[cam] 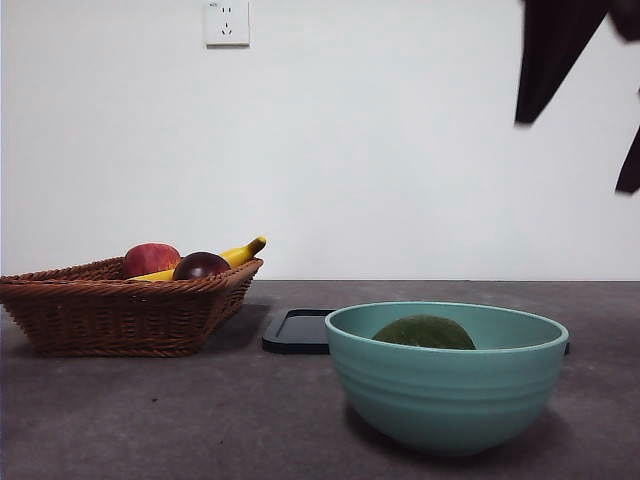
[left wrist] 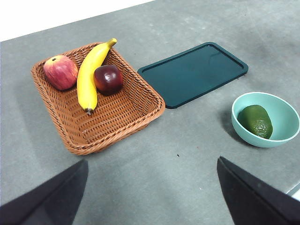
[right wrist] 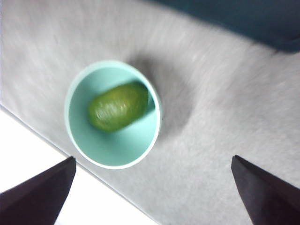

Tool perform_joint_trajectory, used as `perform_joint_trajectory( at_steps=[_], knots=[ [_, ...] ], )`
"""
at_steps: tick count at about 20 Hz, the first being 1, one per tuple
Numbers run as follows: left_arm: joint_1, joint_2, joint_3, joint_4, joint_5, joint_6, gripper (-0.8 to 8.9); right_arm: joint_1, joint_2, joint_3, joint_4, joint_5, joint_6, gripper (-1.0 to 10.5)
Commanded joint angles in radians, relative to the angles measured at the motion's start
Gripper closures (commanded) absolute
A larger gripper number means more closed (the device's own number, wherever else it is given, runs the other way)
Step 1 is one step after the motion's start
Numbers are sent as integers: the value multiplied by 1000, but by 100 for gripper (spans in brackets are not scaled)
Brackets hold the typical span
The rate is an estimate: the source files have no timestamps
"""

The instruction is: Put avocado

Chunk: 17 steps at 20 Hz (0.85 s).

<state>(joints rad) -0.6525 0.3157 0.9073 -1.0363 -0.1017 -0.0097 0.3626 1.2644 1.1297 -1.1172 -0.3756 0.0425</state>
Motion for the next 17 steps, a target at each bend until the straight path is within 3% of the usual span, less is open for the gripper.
perform_joint_trajectory(
  at_steps=[1,4,17],
  knots=[
    [-6,2,6,11,2,-2,377,62,65,17,4,74,29,403],
    [-6,2,6,11,2,-2,377,101,146,17,10,126,31,403],
    [-6,2,6,11,2,-2,377,128,416,16,95,140,29,415]
  ],
)
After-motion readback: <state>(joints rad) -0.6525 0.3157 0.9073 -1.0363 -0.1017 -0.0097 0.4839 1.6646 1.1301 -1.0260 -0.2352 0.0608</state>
